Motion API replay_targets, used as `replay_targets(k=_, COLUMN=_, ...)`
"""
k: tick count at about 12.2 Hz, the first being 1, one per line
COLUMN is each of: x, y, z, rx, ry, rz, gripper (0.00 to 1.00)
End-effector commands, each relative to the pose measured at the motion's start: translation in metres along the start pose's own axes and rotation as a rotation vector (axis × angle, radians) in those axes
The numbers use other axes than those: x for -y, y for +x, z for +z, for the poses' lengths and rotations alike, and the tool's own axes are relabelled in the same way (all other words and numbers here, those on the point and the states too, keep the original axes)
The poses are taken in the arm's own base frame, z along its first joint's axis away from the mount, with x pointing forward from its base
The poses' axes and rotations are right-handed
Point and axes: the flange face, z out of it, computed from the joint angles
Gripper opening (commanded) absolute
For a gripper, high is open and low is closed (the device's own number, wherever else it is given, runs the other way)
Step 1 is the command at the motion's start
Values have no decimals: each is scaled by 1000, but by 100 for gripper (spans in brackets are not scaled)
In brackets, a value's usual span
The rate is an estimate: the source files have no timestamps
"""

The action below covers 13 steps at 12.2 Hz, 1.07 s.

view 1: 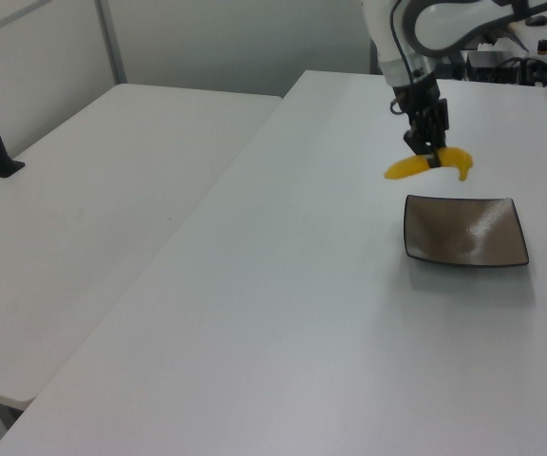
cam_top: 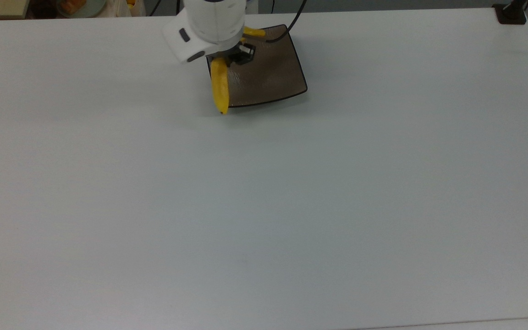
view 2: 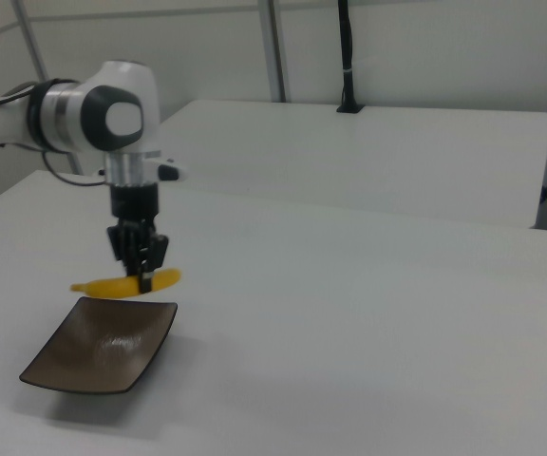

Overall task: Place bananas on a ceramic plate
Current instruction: 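Lift the banana and carry it over the brown square plate, then lower the banana onto the plate and open the gripper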

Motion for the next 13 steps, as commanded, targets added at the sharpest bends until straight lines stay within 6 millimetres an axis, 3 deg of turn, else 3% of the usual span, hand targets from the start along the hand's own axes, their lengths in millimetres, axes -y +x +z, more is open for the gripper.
replay_targets(k=1, x=19, y=-36, z=28, rx=46, ry=-21, rz=-33, gripper=0)
replay_targets(k=3, x=33, y=-42, z=42, rx=67, ry=-37, rz=-43, gripper=1)
replay_targets(k=6, x=31, y=-42, z=42, rx=71, ry=-36, rz=-36, gripper=23)
replay_targets(k=7, x=31, y=-42, z=43, rx=77, ry=-40, rz=-37, gripper=42)
replay_targets(k=9, x=32, y=-43, z=41, rx=73, ry=-39, rz=-41, gripper=62)
replay_targets(k=11, x=31, y=-46, z=31, rx=51, ry=-34, rz=-41, gripper=100)
replay_targets(k=13, x=29, y=-50, z=4, rx=-14, ry=-17, rz=-49, gripper=100)
